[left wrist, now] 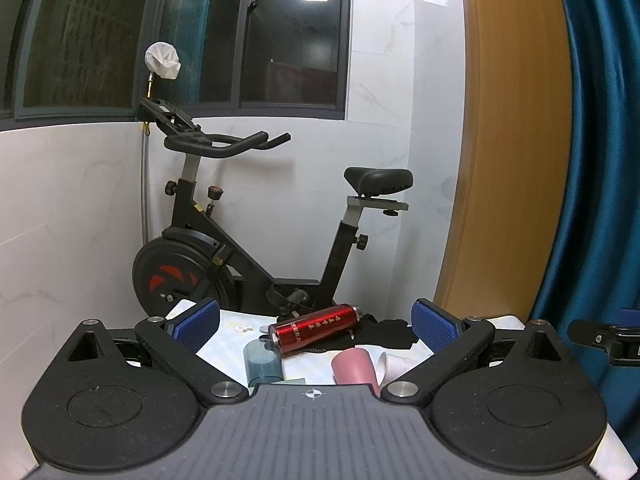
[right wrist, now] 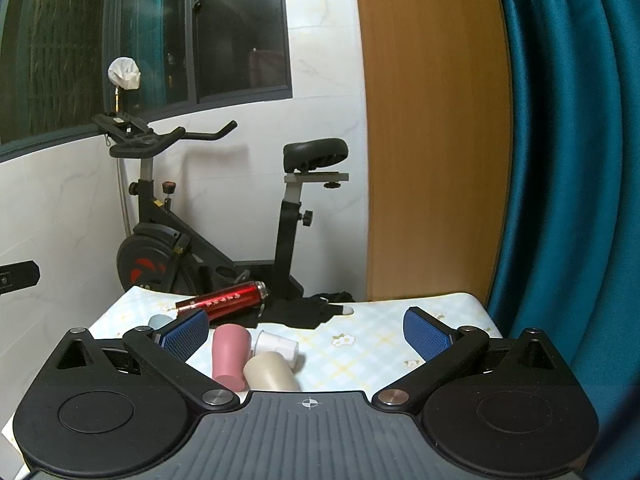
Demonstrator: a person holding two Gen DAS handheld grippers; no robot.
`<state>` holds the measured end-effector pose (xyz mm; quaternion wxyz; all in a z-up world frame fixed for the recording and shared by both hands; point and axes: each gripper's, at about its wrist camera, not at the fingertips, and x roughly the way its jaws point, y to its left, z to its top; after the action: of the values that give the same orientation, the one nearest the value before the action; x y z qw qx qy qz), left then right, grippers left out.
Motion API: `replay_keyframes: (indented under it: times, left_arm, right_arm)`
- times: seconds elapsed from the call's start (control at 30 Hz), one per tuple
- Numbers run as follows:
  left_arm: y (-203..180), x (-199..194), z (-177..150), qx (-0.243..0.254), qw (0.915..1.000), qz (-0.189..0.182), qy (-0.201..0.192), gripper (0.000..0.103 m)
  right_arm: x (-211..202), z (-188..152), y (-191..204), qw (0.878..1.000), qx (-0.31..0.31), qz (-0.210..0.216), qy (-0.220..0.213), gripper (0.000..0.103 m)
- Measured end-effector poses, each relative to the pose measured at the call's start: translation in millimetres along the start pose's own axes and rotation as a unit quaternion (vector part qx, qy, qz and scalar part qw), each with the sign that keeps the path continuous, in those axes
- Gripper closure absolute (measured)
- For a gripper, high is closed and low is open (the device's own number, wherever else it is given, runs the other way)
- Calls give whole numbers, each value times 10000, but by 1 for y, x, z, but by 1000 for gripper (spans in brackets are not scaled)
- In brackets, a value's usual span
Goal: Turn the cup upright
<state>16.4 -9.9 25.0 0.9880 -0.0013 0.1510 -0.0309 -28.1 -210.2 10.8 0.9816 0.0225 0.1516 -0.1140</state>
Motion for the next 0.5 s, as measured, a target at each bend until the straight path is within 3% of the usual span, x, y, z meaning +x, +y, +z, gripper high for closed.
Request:
replay_keyframes:
  times: [0.5]
  left_arm:
    - [0,0,-2,-14,10000,-35,63,0]
  right_arm:
    - [1,-2,2,10000,1,-3,28,0]
